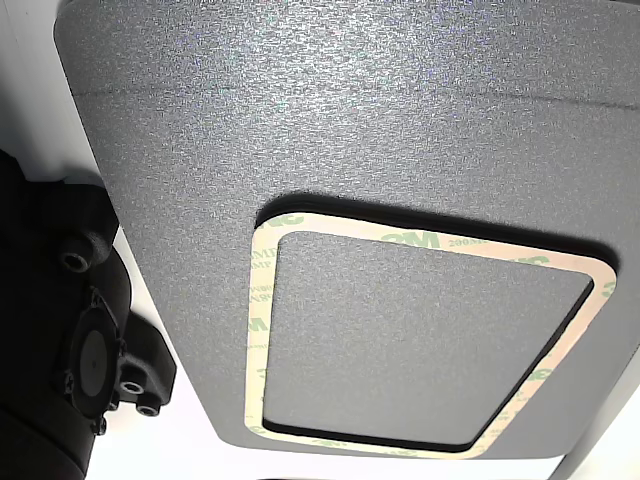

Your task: Grab top frame and put it into gray box.

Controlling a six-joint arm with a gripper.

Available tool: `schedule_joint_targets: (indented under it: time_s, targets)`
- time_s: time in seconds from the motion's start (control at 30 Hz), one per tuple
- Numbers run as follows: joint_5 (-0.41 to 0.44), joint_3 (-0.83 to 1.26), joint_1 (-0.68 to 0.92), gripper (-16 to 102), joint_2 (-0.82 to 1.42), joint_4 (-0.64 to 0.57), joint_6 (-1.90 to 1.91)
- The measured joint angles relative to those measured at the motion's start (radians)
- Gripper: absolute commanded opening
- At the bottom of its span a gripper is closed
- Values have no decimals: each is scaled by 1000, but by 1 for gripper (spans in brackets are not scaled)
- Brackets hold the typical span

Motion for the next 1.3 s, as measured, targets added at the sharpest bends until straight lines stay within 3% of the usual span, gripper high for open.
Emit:
schedule_joint_targets:
  time_s: [0.13,0.37,0.47,0.87,1.03,1.3]
  targets:
    - [48,-138,66,100,-149,34,-98]
    - [322,-403,298,100,-479,199,-379]
    - [373,-462,371,100,-551,215,-508]
    - [236,-563,571,100,-603,281,-1224]
    - [150,-640,617,100,-686,376,-1491]
    - [94,-716,788,100,-807,517,-1873]
